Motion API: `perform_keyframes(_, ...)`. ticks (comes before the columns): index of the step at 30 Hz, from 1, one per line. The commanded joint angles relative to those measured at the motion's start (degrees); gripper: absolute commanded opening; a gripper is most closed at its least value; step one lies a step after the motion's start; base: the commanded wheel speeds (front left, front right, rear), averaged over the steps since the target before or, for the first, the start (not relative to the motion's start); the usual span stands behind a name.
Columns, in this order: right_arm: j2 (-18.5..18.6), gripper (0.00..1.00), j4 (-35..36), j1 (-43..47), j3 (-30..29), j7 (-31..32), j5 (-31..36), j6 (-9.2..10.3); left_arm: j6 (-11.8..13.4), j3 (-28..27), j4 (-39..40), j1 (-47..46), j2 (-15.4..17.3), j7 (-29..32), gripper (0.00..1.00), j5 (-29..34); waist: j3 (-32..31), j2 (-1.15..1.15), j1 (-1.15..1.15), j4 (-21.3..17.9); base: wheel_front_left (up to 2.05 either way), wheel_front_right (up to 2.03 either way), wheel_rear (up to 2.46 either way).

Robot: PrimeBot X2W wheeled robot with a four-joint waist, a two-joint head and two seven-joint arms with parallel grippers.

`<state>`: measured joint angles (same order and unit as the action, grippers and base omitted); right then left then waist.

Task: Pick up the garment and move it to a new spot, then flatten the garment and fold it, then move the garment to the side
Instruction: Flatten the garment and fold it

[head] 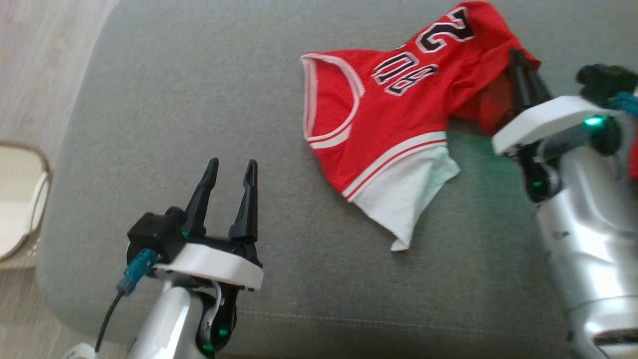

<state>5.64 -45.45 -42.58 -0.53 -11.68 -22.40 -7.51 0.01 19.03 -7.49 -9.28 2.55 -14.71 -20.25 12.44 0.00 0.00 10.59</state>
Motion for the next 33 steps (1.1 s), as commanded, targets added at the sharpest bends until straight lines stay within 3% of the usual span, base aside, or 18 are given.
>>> perform_keyframes(1, 1.69, 0.00, 4.76, 0.79, 0.23, 1.47, 0.86, 0.02, -0.02, -2.28, 1.77, -0.35, 0.32, -0.29, 1.00, 0.65, -1.89, 0.00, 0.00, -2.08, 0.00, 0.00, 0.00)
perform_keyframes(12, 12.38, 0.00, 28.44, 6.10, -4.37, 20.03, 7.04, 0.02, 0.08, -0.93, 2.03, 0.71, 0.32, -0.29, 1.00, 0.21, -4.39, 0.00, 0.00, -4.90, 0.00, 0.00, 0.00)
perform_keyframes(20, 22.26, 0.00, 35.34, 6.65, -1.40, 26.21, 14.67, 0.02, 0.41, 0.63, 2.06, -0.30, 0.32, -0.29, 1.00, -0.82, -3.88, 0.00, 0.00, -2.46, 0.00, 0.00, 0.00)
perform_keyframes(24, 24.73, 0.00, 34.79, 7.21, -0.36, 29.33, 15.67, 0.02, 0.44, 0.82, 1.91, -0.39, 0.32, -0.29, 1.00, -0.96, -3.28, 0.00, 0.00, -1.66, 0.00, 0.00, 0.00)
perform_keyframes(28, 25.43, 0.00, 29.92, 6.14, 1.15, 30.37, 15.77, 0.02, 0.28, 0.93, 2.09, -1.21, 0.32, -0.29, 1.00, -0.87, -1.46, 0.00, 0.00, -1.16, 0.00, 0.00, 0.00)
perform_keyframes(33, 26.23, 0.00, 18.88, -1.20, 2.08, 24.19, 18.01, 0.02, -0.51, 1.81, 1.90, -3.40, 0.32, -0.29, 1.00, -0.21, 2.15, 0.00, 0.00, 0.27, 0.00, 0.00, 0.00)
